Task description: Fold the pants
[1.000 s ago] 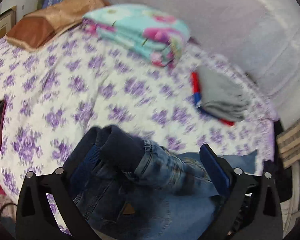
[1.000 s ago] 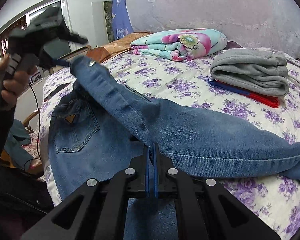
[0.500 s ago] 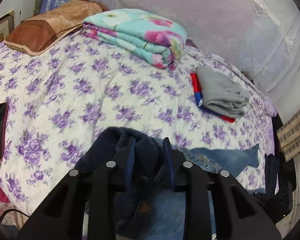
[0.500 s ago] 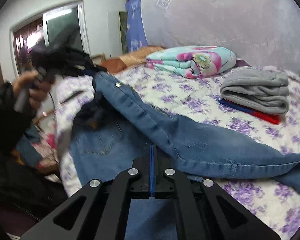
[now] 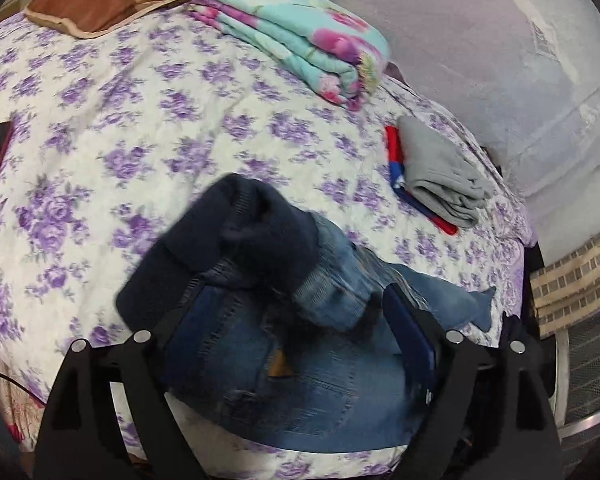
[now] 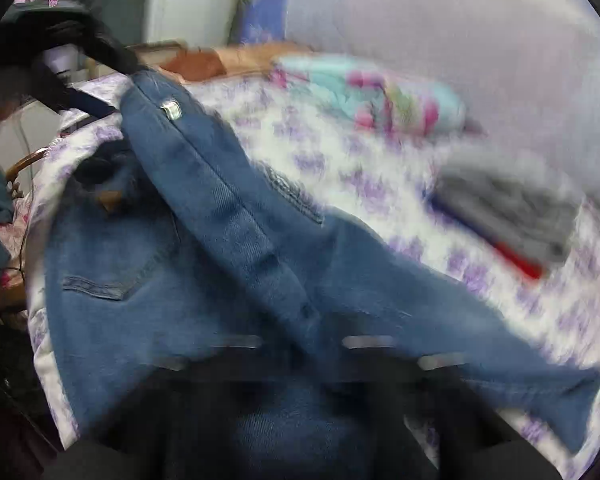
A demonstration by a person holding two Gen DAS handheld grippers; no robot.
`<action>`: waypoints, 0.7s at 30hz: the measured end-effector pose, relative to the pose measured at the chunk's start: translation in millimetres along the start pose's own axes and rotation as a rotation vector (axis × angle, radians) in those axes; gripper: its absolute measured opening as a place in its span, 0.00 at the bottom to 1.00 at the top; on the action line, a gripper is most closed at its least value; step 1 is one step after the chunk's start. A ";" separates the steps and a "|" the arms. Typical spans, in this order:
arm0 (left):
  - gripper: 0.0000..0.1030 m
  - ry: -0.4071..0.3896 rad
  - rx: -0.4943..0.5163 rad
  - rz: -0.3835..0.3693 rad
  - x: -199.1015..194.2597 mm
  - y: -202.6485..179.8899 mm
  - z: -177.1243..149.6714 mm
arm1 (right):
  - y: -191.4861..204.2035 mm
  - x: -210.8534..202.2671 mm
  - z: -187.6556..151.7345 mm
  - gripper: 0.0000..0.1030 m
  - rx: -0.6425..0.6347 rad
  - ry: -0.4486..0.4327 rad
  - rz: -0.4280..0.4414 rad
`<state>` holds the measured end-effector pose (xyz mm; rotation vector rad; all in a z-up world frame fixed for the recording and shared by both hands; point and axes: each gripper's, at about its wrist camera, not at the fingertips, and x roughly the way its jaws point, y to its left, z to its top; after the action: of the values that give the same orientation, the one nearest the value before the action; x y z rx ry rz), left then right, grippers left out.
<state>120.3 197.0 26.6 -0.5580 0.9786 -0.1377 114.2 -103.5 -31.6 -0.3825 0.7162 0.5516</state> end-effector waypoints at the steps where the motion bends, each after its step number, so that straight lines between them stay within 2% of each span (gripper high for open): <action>1: 0.82 0.002 0.008 -0.011 -0.3 -5.4 -0.4 | -5.3 -2.6 -0.3 0.06 0.039 -0.016 0.030; 3: 0.89 -0.002 0.041 -0.011 1.8 -16.4 -0.2 | -11.2 -13.9 -0.9 0.06 0.068 -0.063 0.059; 8: 0.89 0.013 0.017 -0.018 24.0 -22.6 9.9 | -2.3 -26.5 -3.3 0.06 0.037 -0.107 0.092; 10: 0.70 -0.037 0.045 -0.004 21.8 -28.1 13.4 | -0.6 -29.2 -2.1 0.06 0.025 -0.112 0.090; 11: 0.55 -0.064 0.079 0.001 17.3 -32.3 16.3 | 0.1 -32.9 -1.3 0.06 0.020 -0.127 0.094; 12: 0.44 -0.072 0.096 -0.010 13.6 -34.2 18.1 | 0.9 -38.4 0.2 0.06 0.018 -0.139 0.099; 15: 0.36 -0.092 0.139 -0.016 0.3 -38.4 19.4 | 6.5 -56.0 2.4 0.06 0.009 -0.188 0.149; 18: 0.32 -0.091 0.168 0.011 -9.0 -35.7 9.0 | 17.4 -61.4 -1.5 0.06 -0.015 -0.189 0.186; 21: 0.31 -0.093 0.153 0.011 -22.5 -22.6 -11.8 | 26.3 -62.8 -11.6 0.06 -0.016 -0.182 0.259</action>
<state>101.1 181.3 49.8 -0.4152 0.8725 -0.1741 53.6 -110.0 0.8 -0.2512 0.5894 0.8261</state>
